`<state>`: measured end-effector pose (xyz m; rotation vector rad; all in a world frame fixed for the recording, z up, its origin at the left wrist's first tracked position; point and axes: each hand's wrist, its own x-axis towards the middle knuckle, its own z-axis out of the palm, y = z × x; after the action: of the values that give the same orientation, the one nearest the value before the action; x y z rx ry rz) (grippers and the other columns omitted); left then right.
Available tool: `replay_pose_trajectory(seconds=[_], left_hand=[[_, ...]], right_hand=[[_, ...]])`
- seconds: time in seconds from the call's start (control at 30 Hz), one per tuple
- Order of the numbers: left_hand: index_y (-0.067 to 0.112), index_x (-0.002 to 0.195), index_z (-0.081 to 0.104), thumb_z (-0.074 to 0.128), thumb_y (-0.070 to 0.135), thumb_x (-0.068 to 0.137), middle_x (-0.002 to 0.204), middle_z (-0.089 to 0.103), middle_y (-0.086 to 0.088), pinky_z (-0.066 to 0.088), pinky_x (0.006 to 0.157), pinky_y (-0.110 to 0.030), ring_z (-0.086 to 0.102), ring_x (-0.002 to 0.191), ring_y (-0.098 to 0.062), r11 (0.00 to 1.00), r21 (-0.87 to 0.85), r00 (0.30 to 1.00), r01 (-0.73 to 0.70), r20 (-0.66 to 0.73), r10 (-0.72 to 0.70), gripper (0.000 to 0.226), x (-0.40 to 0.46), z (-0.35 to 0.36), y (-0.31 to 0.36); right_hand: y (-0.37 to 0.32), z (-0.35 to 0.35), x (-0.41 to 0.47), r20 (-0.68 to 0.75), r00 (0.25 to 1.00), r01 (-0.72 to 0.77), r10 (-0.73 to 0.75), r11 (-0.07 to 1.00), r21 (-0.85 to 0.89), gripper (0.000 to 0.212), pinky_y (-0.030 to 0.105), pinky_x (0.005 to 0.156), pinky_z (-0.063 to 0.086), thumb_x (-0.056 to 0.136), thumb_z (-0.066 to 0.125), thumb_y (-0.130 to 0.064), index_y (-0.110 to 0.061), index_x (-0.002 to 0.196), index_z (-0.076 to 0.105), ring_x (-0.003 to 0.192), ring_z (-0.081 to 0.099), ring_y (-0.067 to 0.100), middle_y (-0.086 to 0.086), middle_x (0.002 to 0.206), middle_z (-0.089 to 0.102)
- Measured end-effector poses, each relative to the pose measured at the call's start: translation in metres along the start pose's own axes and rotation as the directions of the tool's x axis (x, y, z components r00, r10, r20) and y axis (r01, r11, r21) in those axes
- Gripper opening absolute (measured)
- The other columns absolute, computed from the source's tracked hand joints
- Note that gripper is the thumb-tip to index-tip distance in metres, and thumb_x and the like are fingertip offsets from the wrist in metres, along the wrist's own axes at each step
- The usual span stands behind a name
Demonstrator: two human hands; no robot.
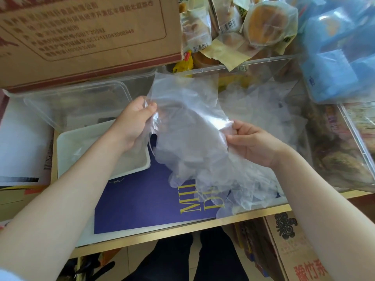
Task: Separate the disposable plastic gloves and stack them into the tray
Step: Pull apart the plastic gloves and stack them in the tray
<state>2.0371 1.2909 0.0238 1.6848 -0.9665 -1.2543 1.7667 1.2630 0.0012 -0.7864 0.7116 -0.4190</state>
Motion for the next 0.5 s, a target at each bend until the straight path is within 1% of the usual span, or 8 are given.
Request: replay_pose_trajectory(seconds=[0.07, 0.13, 0.2, 0.27, 0.3, 0.37, 0.47, 0.5], left_hand=[[0.021, 0.086, 0.05, 0.039, 0.007, 0.099, 0.066, 0.058, 0.001, 0.043, 0.053, -0.018, 0.053, 0.052, -0.003, 0.998, 0.058, 0.996, 0.019, 0.092, -0.024, 0.022, -0.003, -0.004, -0.003], [0.026, 0.101, 0.053, 0.037, 0.003, 0.1, 0.064, 0.065, 0.006, 0.049, 0.053, -0.018, 0.059, 0.056, -0.004, 0.999, 0.037, 0.965, -0.003, 0.261, -0.007, 0.027, -0.008, -0.007, -0.005], [0.031, 0.118, 0.05, 0.038, 0.007, 0.1, 0.073, 0.069, 0.006, 0.052, 0.062, -0.02, 0.063, 0.069, -0.009, 0.997, -0.001, 0.912, -0.072, 0.404, 0.066, 0.033, -0.013, -0.008, -0.005], [0.032, 0.127, 0.046, 0.041, 0.012, 0.097, 0.085, 0.071, 0.008, 0.05, 0.074, -0.018, 0.064, 0.081, -0.009, 0.99, -0.012, 0.877, -0.143, 0.462, 0.132, 0.036, -0.017, -0.009, -0.001], [0.034, 0.128, 0.046, 0.043, 0.015, 0.096, 0.092, 0.071, 0.009, 0.048, 0.082, -0.018, 0.064, 0.089, -0.009, 0.984, 0.004, 0.867, -0.178, 0.473, 0.155, 0.038, -0.019, -0.009, 0.003], [0.041, 0.126, 0.049, 0.042, 0.018, 0.093, 0.097, 0.072, 0.009, 0.046, 0.088, -0.022, 0.062, 0.096, -0.013, 0.974, 0.025, 0.846, -0.224, 0.502, 0.182, 0.041, -0.022, -0.01, 0.01], [0.034, 0.128, 0.047, 0.043, 0.01, 0.091, 0.104, 0.071, 0.006, 0.047, 0.09, -0.023, 0.063, 0.104, -0.012, 0.978, -0.046, 0.82, -0.204, 0.537, 0.197, 0.044, -0.026, -0.014, 0.016], [0.032, 0.127, 0.047, 0.044, 0.006, 0.089, 0.105, 0.071, 0.006, 0.047, 0.089, -0.022, 0.063, 0.105, -0.01, 0.976, -0.027, 0.823, -0.215, 0.534, 0.196, 0.046, -0.026, -0.015, 0.017]], right_hand=[[0.002, -0.004, 0.001, 0.048, 0.997, -0.058, 0.061, 0.996, -0.066, 0.031, 0.021, 0.071, 0.054, 0.074, 0.058, 0.005, -0.011, 0.1, 0.066, 0.074, 0.066, 0.013, 0.003, 0.085, 0.07], [0.001, -0.007, 0.002, 0.09, 0.985, -0.133, 0.148, 0.978, -0.16, 0.042, 0.021, 0.075, 0.053, 0.07, 0.071, -0.01, -0.011, 0.111, 0.063, 0.083, 0.067, 0.013, 0.002, 0.095, 0.07], [0.0, -0.007, 0.005, 0.105, 0.979, -0.155, 0.175, 0.972, -0.176, 0.063, 0.025, 0.079, 0.054, 0.058, 0.086, -0.032, -0.009, 0.112, 0.063, 0.091, 0.067, 0.017, 0.006, 0.102, 0.069], [-0.002, -0.002, 0.009, 0.061, 0.985, -0.155, 0.163, 0.981, -0.112, 0.074, 0.029, 0.082, 0.055, 0.047, 0.09, -0.043, -0.009, 0.108, 0.066, 0.093, 0.068, 0.019, 0.008, 0.104, 0.07], [-0.003, 0.001, 0.011, 0.046, 0.988, -0.145, 0.15, 0.985, -0.091, 0.073, 0.029, 0.082, 0.054, 0.044, 0.09, -0.045, -0.009, 0.104, 0.07, 0.092, 0.069, 0.018, 0.008, 0.103, 0.071], [-0.004, 0.007, 0.013, 0.02, 0.993, -0.115, 0.117, 0.99, -0.082, 0.064, 0.027, 0.08, 0.054, 0.042, 0.09, -0.047, -0.013, 0.094, 0.076, 0.087, 0.069, 0.015, 0.005, 0.098, 0.072], [-0.004, 0.017, 0.015, -0.036, 0.998, -0.06, 0.056, 0.993, -0.103, 0.055, 0.021, 0.07, 0.053, 0.039, 0.092, -0.044, -0.011, 0.08, 0.076, 0.071, 0.067, 0.011, 0.001, 0.08, 0.071], [-0.005, 0.022, 0.015, -0.078, 0.996, -0.045, 0.037, 0.992, -0.114, 0.051, 0.019, 0.065, 0.051, 0.039, 0.092, -0.041, -0.011, 0.076, 0.074, 0.066, 0.063, 0.01, -0.001, 0.074, 0.068]])
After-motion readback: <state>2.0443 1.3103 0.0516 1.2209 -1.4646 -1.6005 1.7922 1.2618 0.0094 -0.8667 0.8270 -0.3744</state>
